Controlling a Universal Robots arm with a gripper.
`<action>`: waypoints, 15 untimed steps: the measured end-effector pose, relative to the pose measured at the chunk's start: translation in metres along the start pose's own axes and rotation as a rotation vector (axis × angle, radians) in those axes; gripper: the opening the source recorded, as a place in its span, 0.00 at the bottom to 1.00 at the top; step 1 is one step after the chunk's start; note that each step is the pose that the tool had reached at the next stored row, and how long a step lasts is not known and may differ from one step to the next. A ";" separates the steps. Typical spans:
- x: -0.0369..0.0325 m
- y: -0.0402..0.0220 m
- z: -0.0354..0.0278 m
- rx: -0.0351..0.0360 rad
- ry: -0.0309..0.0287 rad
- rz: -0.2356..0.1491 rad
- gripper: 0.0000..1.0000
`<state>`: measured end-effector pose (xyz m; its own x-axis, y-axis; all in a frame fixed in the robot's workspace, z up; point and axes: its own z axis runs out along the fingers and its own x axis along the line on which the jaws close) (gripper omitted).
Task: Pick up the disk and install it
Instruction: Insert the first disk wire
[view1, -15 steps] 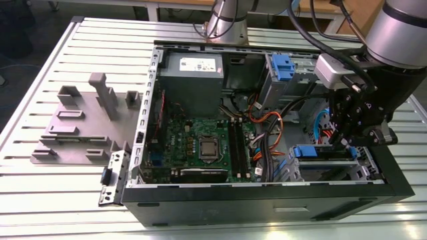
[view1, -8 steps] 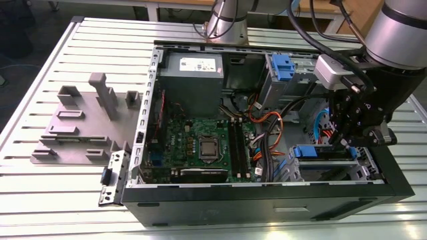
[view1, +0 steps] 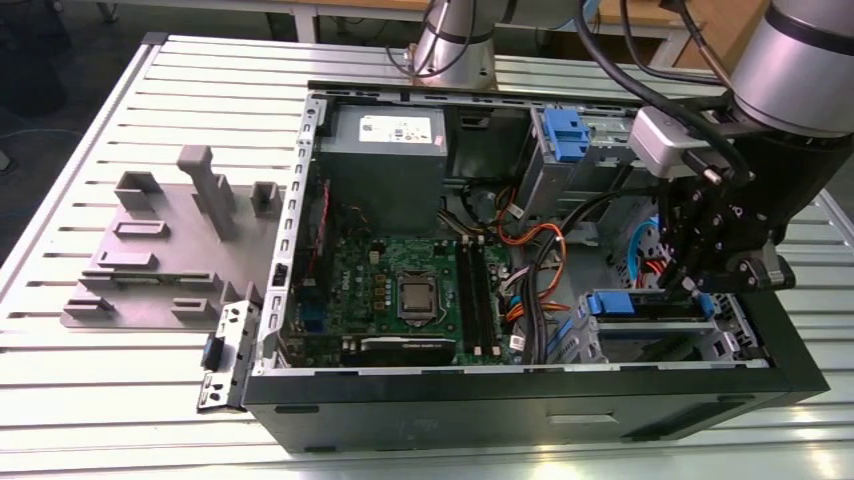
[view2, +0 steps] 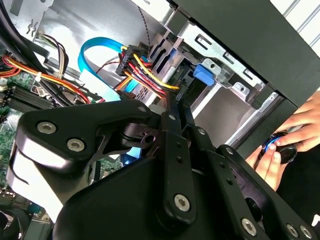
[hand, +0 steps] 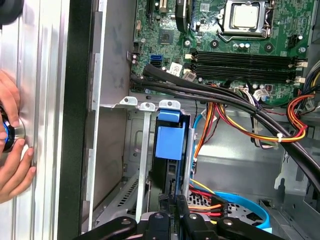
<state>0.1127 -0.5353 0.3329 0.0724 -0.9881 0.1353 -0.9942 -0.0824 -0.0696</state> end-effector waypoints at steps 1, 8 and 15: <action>0.0000 0.0000 0.0000 -0.0003 0.0003 0.002 0.17; -0.0001 -0.0003 0.0004 -0.0032 0.0019 0.023 0.17; -0.0001 -0.0020 0.0022 -0.0033 0.0020 0.024 0.17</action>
<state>0.1148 -0.5353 0.3309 0.0487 -0.9896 0.1357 -0.9959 -0.0585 -0.0695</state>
